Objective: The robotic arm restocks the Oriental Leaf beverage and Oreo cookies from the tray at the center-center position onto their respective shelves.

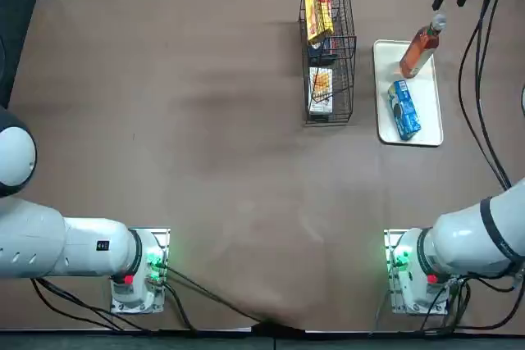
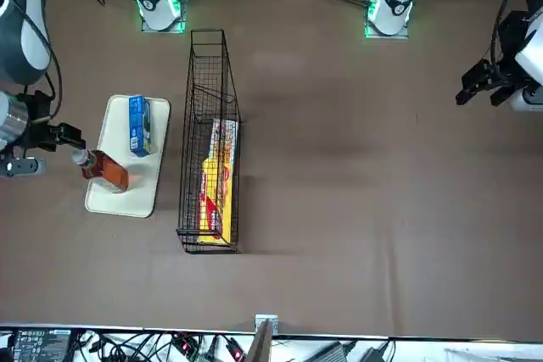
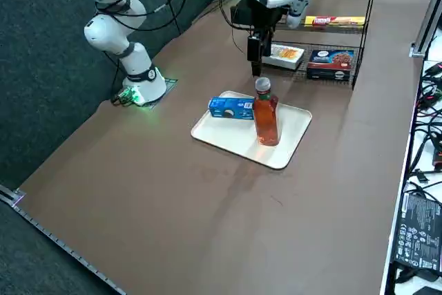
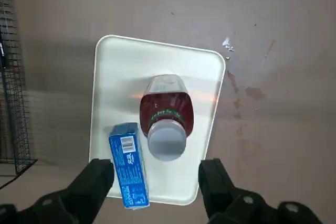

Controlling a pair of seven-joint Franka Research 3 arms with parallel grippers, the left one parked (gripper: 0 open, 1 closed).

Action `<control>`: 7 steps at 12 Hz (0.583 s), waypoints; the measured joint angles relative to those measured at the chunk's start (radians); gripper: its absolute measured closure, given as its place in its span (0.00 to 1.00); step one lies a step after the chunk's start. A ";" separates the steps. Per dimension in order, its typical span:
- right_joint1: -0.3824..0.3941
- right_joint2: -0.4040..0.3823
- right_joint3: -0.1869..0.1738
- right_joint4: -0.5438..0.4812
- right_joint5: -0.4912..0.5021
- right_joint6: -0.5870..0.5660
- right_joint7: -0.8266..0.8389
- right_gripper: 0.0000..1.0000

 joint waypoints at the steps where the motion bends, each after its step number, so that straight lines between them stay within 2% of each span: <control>1: 0.000 0.009 0.000 0.000 0.000 0.007 0.000 0.00; 7: -0.020 0.045 0.000 -0.021 0.000 0.067 0.000 0.00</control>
